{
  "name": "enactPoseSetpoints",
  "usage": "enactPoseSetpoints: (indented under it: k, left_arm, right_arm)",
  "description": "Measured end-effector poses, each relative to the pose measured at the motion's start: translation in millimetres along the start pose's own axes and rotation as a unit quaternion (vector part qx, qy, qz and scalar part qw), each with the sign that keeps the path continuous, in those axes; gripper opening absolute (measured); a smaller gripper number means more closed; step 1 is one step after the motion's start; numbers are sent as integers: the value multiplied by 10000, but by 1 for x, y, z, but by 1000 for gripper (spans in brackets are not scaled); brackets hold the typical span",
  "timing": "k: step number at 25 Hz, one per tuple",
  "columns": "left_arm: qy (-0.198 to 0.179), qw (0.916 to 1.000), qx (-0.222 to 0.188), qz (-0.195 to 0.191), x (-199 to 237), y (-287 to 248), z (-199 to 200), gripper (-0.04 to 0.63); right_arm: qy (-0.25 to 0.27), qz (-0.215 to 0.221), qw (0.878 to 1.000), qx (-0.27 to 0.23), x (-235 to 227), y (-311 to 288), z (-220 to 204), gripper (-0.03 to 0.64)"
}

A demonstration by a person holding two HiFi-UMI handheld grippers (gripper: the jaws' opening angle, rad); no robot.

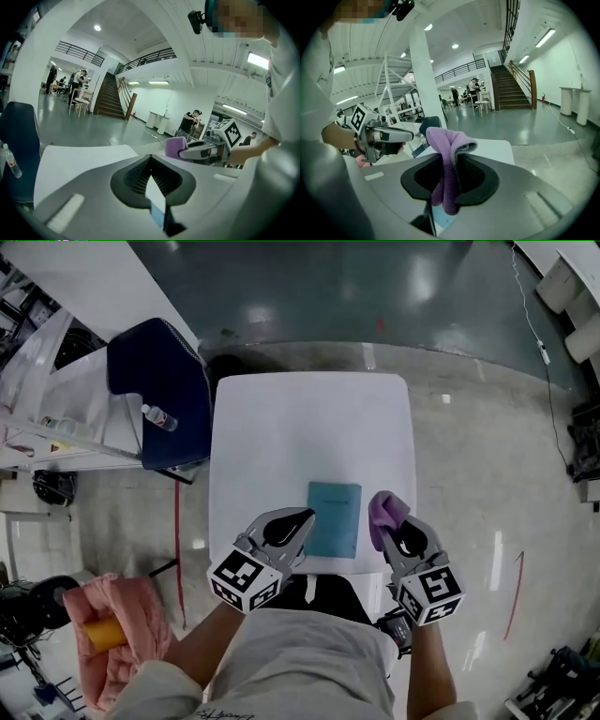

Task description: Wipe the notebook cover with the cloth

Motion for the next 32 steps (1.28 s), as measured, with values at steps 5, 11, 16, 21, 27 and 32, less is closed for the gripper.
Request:
enactPoseSetpoints:
  k: [5, 11, 16, 21, 27, 32]
  left_arm:
    - [77, 9999, 61, 56, 19, -2, -11, 0]
    - [193, 9994, 227, 156, 37, -10, -29, 0]
    - [305, 9988, 369, 142, 48, -19, -48, 0]
    - [438, 9979, 441, 192, 64, -25, -64, 0]
    - [458, 9972, 561, 156, 78, -37, -80, 0]
    - [551, 9967, 562, 203, 94, -42, -90, 0]
  right_arm:
    - [132, -13, 9996, 238, -2, -20, -13, 107]
    - [353, -7, 9984, 452, -7, -44, -24, 109]
    - [666, -87, 9952, 716, -12, -67, -36, 109]
    - [1007, -58, 9913, 843, -14, -93, -51, 109]
    - [1336, -22, 9852, 1074, -20, -115, -61, 109]
    - [1924, 11, 9722, 1333, -20, -137, -70, 109]
Point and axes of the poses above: the fingertips, and each gripper's own axes: y backward along the fingers, x to its left, z out of its top, the point moved 7 cm from there along y, backward along the fingers, and after that the axes turned 5 degrees about -z, right-handed, at the moved point
